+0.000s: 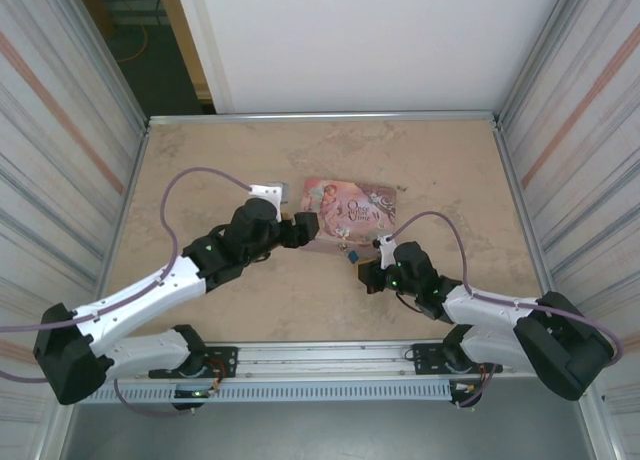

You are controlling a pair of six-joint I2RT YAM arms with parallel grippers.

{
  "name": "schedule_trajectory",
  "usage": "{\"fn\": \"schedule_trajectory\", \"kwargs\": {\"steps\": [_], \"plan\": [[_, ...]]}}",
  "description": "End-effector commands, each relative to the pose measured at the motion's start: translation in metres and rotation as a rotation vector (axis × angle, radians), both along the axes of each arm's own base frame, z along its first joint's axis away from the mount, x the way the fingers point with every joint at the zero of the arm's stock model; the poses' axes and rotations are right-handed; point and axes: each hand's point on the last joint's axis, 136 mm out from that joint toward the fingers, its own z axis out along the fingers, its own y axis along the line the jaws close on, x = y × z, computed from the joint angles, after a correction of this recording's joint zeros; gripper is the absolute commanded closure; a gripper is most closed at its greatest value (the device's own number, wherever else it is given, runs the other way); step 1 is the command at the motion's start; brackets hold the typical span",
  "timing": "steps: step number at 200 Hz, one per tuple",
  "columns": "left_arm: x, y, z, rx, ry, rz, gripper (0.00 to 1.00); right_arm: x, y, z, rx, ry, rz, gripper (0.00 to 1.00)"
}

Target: Unlock the padlock with the key

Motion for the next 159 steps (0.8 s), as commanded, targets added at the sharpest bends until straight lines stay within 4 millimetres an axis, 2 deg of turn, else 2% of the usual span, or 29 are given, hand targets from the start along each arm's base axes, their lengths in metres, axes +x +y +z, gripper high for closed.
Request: {"fn": "schedule_trajectory", "kwargs": {"steps": [1,35,67,117,157,159], "plan": [[0.012,0.002,-0.001,0.074,-0.032,-0.059,0.16,-0.013,-0.012,-0.026,-0.026,0.156,-0.026,1.00],[0.034,0.011,-0.030,0.018,0.130,-0.095,0.14,-0.010,-0.018,-0.032,-0.020,0.211,-0.051,1.00],[0.052,0.009,-0.047,-0.019,0.208,-0.149,0.14,-0.008,-0.024,-0.036,-0.025,0.235,-0.077,1.00],[0.078,-0.010,-0.076,-0.035,0.302,-0.235,0.13,-0.006,-0.038,-0.032,-0.054,0.244,-0.110,0.84],[0.093,-0.022,-0.094,-0.040,0.348,-0.255,0.13,-0.005,-0.051,-0.019,-0.054,0.236,-0.137,0.67],[0.094,-0.023,-0.095,-0.040,0.352,-0.256,0.13,-0.004,-0.051,-0.014,-0.043,0.220,-0.138,0.67]]}}
